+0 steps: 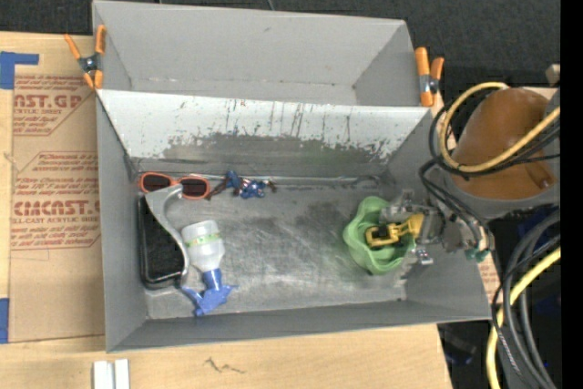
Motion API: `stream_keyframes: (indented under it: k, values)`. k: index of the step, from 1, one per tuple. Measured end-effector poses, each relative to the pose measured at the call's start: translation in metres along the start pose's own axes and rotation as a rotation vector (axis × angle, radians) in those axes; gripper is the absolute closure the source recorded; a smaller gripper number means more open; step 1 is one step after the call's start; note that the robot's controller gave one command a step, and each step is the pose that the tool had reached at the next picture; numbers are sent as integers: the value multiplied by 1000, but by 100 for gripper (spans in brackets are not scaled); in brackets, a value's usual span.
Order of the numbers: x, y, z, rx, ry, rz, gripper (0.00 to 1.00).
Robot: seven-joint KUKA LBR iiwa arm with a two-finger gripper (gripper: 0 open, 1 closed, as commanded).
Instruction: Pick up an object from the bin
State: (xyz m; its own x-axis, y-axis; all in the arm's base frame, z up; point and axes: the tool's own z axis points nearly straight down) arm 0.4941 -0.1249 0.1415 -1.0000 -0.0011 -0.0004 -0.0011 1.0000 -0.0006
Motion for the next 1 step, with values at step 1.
stream_keyframes:
  k: [1]
  values:
    - [0,0,0,0,0,0,0]
